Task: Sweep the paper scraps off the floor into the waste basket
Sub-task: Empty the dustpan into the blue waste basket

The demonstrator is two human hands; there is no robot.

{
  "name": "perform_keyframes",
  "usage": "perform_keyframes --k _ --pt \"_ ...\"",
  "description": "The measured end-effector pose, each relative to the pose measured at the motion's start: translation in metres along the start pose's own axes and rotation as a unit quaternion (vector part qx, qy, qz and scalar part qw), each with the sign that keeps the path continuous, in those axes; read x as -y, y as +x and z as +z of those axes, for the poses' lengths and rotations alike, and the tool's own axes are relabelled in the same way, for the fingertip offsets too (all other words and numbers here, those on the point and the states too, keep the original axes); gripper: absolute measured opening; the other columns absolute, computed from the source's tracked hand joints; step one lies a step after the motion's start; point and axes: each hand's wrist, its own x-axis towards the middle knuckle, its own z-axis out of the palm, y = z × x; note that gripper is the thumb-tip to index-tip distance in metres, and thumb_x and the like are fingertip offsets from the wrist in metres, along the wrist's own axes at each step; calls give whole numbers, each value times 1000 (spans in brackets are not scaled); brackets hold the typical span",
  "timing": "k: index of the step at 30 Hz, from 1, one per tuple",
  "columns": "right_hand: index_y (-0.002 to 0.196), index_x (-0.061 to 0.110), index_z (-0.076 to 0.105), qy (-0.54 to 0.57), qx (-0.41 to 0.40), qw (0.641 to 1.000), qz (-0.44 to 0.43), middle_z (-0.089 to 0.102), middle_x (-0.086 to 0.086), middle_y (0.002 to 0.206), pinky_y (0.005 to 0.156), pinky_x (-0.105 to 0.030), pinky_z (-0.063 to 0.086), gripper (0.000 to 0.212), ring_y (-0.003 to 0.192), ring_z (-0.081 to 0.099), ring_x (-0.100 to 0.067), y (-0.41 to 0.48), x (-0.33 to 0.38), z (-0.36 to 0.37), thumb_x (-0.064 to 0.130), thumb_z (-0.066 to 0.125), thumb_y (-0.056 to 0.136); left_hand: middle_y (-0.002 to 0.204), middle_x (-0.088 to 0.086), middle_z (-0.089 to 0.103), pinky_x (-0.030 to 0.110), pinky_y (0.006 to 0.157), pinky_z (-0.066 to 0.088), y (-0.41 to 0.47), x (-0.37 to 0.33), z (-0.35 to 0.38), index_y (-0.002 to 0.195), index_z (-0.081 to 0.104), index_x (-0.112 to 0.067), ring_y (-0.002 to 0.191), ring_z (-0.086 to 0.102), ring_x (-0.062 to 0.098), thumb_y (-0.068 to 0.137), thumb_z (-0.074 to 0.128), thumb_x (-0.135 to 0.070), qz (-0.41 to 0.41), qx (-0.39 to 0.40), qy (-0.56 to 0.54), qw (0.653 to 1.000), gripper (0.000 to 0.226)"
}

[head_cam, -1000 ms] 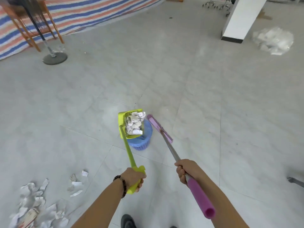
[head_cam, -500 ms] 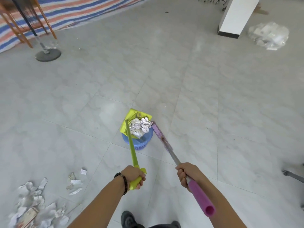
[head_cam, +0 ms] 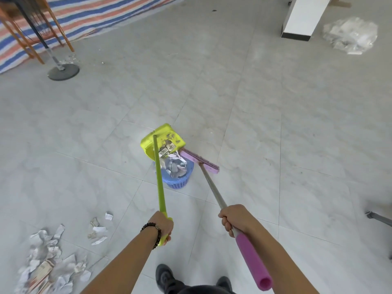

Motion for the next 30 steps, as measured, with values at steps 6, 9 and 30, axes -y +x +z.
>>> perform_keyframes --k 6,9,30 --pt "79 4 56 -16 7 1000 -13 48 -3 49 38 -20 33 10 35 39 -10 -8 -10 -14 1 53 88 64 12 47 18 40 34 1 -4 -3 120 51 4 50 42 21 90 38 6 4 -9 28 1000 33" --pt "80 6 54 -30 19 999 -25 49 -3 53 38 -20 33 9 37 39 -10 -18 -13 -24 2 53 88 63 11 47 17 38 34 -3 -5 2 97 47 1 49 41 20 90 38 8 -14 2 28 1000 14" --pt "83 10 53 -216 -1 968 -128 51 -7 69 41 -20 39 8 41 47 -13 -9 -30 -17 6 51 77 65 11 46 19 41 34 -27 -4 -6 84 48 -1 51 42 21 89 42 5 1 -10 -2 1000 9"
